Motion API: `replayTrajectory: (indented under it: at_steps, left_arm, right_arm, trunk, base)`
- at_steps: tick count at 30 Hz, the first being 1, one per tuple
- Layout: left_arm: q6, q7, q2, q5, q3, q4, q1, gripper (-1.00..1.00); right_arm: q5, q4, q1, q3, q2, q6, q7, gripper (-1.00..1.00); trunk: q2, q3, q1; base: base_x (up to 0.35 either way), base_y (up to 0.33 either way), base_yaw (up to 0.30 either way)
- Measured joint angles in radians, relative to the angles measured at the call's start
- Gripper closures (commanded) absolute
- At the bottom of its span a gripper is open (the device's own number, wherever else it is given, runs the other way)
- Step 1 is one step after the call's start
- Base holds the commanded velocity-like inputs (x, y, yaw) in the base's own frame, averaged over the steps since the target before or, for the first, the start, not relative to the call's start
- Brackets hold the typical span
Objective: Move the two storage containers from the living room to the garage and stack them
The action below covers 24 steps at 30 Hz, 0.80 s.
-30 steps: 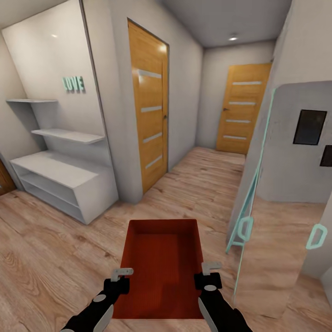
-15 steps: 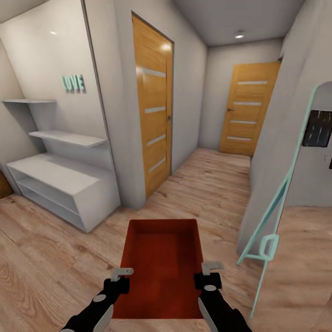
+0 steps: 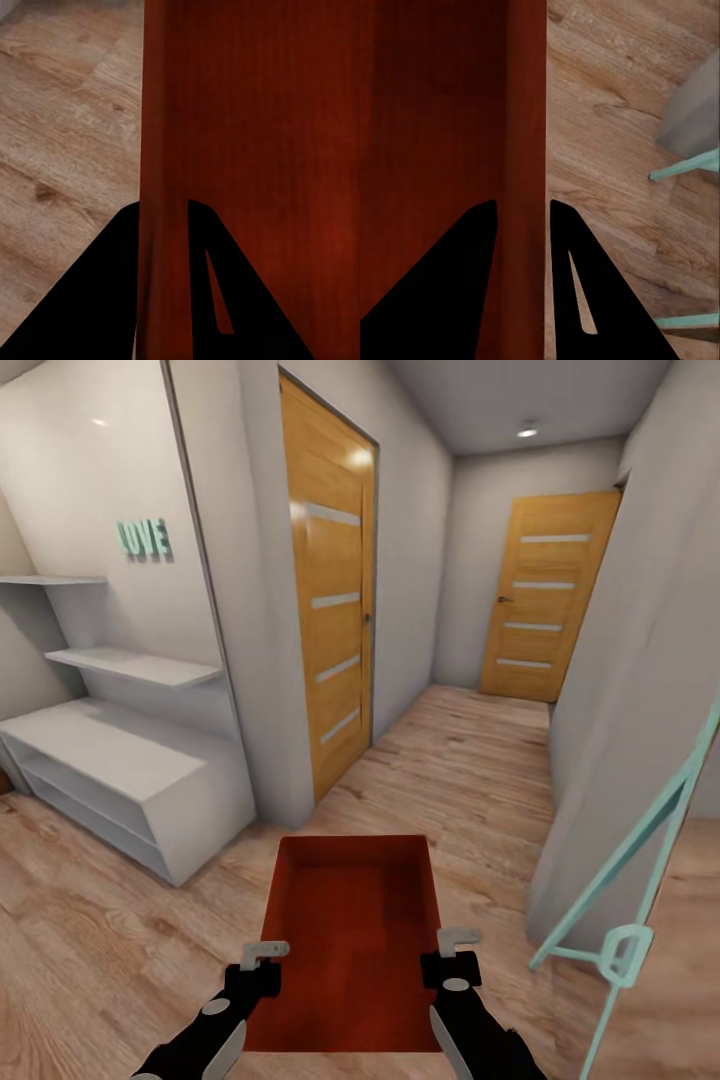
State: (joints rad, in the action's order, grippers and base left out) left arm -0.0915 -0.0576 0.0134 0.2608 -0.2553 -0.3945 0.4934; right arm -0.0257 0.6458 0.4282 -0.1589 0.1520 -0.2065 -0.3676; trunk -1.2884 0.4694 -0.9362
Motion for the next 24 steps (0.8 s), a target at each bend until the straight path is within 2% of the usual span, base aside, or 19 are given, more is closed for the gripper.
replayTrajectory:
  at_steps: [11,18,24]
  left_arm:
    - [0.000,-0.001,-0.002,-0.002,-0.004,0.006,0.000,1.00]
    - [0.000,-0.001,-0.001,-0.002,-0.003,0.007,0.000,1.00]
    - [0.000,-0.001,-0.001,-0.002,-0.003,0.006,0.000,1.00]
  right_arm:
    - [0.001,-0.017,0.000,0.008,0.005,0.015,0.000,1.00]
    - [0.001,-0.017,0.000,0.008,0.004,0.014,0.001,1.00]
    - [0.000,-0.017,0.000,0.008,0.004,0.014,0.001,1.00]
  trunk:
    - [0.000,0.000,0.000]
    - [0.000,0.000,0.000]
    - [0.000,0.000,0.000]
  base:
    - [0.339,0.000,-0.005]
    - [0.339,0.000,-0.166]
    - [0.339,0.000,-0.059]
